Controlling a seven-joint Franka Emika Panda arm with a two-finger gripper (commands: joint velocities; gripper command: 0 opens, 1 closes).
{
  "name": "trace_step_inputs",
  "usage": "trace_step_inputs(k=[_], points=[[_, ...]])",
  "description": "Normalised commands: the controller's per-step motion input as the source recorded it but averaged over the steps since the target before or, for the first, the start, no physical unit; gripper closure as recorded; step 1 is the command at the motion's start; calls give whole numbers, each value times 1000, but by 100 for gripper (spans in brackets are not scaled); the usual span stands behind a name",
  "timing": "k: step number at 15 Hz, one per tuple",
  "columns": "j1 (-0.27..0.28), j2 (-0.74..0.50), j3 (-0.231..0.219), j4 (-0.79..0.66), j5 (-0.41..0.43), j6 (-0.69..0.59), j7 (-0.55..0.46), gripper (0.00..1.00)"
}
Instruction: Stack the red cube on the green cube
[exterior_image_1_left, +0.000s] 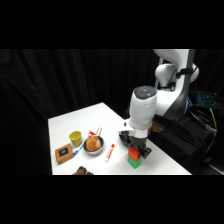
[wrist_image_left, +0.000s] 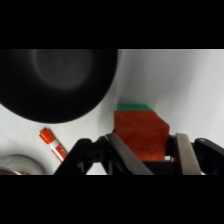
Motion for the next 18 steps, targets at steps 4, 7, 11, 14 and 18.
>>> trace_step_inputs(k=[4, 7, 11, 14, 18], points=[[85, -31, -36, -24, 93, 82, -2, 0], [87, -123, -40, -60, 79, 38, 20, 0], [105, -212, -75, -82, 14, -20, 80, 0], [111, -275, -105, -93, -55, -93, 134, 0], [119, -342, -98, -113, -129, -164, 194, 0]])
